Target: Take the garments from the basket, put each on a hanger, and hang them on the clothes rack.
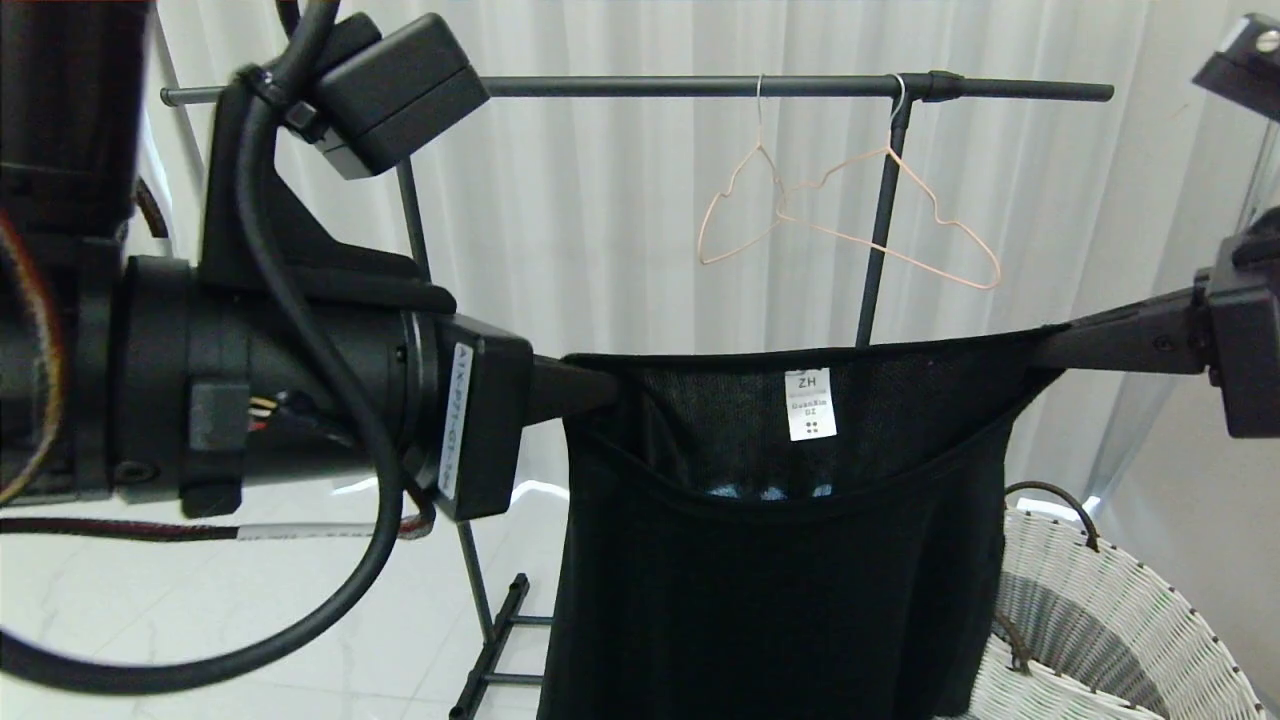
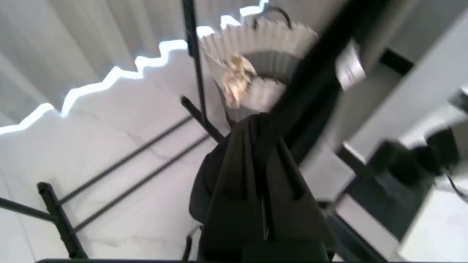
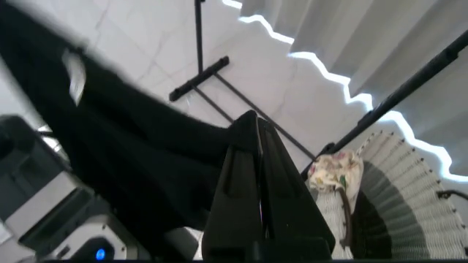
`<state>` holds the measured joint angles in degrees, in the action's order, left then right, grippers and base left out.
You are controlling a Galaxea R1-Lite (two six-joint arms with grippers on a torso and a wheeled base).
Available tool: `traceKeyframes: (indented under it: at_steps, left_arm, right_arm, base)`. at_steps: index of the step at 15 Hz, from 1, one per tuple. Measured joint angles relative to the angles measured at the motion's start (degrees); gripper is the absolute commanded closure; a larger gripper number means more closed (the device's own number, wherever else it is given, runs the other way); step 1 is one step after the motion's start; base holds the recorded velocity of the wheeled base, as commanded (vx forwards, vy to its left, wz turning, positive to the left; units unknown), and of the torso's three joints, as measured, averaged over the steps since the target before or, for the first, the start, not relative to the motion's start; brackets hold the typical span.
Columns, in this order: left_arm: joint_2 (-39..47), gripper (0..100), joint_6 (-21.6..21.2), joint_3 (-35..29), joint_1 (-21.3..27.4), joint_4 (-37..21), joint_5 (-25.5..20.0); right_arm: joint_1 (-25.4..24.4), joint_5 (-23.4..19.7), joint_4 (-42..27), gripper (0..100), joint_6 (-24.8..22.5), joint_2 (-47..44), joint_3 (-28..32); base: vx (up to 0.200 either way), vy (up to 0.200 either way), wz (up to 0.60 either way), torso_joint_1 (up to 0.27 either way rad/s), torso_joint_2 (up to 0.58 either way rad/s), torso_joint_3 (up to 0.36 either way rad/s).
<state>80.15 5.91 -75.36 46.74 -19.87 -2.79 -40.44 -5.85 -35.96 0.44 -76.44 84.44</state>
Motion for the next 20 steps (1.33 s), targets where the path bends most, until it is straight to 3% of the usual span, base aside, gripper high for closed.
traceKeyframes:
  at_steps: [3, 8, 9, 16, 18, 20]
  left_arm:
    - [1.33, 100, -4.11, 0.37, -1.16, 0.24, -0.1]
    - [1.85, 100, -4.57, 0.83, -1.07, 0.28, -0.1]
    - [1.84, 100, -4.61, 0.87, -1.05, 0.28, -0.05]
    - [1.85, 100, -4.77, 0.98, -1.29, 0.26, 1.93]
    - [2.26, 100, -4.8, 1.61, -1.56, 0.3, 6.89]
    - [2.04, 100, -4.83, 4.17, -2.04, 0.2, 11.52]
  right_arm:
    - [-0.57, -0.02, -0.33, 100, 0.0, 2.66, -1.9]
    - [-0.66, 0.06, -0.33, 100, 0.0, 3.8, -2.06]
    - [-0.68, 0.13, -0.33, 0, 0.02, 3.84, -2.06]
    - [0.09, -0.02, -0.33, 0, 0.0, 4.66, -2.22]
    - [1.61, -0.52, -0.29, 0, 0.0, 5.02, -2.11]
    - [6.95, -0.57, -1.56, 0, -0.37, 5.18, -2.19]
  base:
    - [0.0, 0.0, 0.0, 0.0, 0.0, 0.0]
    - [0.0, 0.0, 0.0, 0.0, 0.0, 0.0]
    - [0.0, 0.0, 0.0, 0.0, 0.0, 0.0]
    - [0.0, 0.0, 0.0, 0.0, 0.0, 0.0]
    - [0.0, 0.0, 0.0, 0.0, 0.0, 0.0]
    - [0.0, 0.0, 0.0, 0.0, 0.0, 0.0]
